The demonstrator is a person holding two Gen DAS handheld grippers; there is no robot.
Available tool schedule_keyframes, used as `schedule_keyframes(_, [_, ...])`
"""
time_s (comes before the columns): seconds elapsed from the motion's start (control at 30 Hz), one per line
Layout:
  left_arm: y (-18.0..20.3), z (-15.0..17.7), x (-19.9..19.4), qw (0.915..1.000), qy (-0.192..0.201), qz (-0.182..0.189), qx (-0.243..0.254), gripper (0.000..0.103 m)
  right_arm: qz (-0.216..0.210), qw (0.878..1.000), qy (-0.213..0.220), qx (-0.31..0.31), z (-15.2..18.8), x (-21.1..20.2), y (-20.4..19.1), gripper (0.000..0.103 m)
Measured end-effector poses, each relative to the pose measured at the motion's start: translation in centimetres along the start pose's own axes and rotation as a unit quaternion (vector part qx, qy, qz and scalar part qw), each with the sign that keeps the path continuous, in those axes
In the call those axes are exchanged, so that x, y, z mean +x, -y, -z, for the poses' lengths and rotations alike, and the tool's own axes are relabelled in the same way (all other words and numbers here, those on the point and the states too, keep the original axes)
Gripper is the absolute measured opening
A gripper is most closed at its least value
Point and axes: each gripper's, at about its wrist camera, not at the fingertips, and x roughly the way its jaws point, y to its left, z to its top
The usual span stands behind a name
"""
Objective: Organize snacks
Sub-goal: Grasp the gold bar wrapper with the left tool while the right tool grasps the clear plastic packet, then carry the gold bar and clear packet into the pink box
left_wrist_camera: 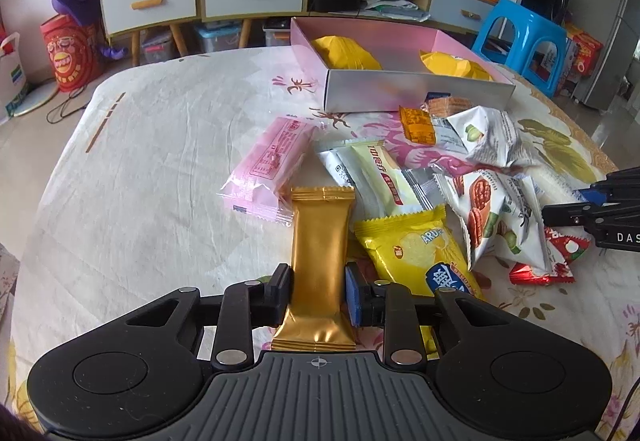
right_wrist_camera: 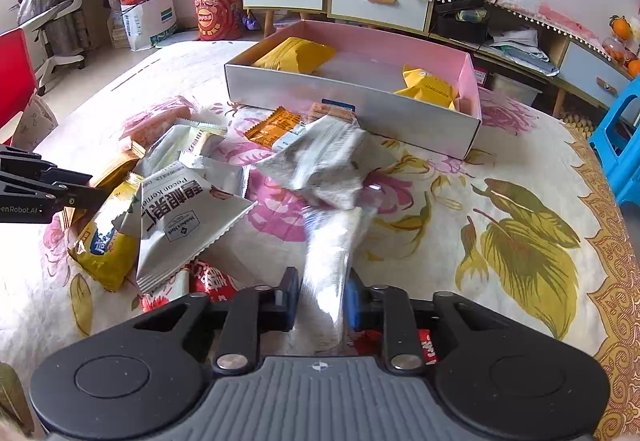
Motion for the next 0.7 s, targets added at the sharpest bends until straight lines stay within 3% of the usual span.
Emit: schedule_keyframes(0.7, [0.6, -2.2, -2.4, 0.9988, 0.014, 0.033, -0.035, 0.026, -0.020, 0.998, 0.029, 0.050, -2.2, -2.7, 1.4, 0.009])
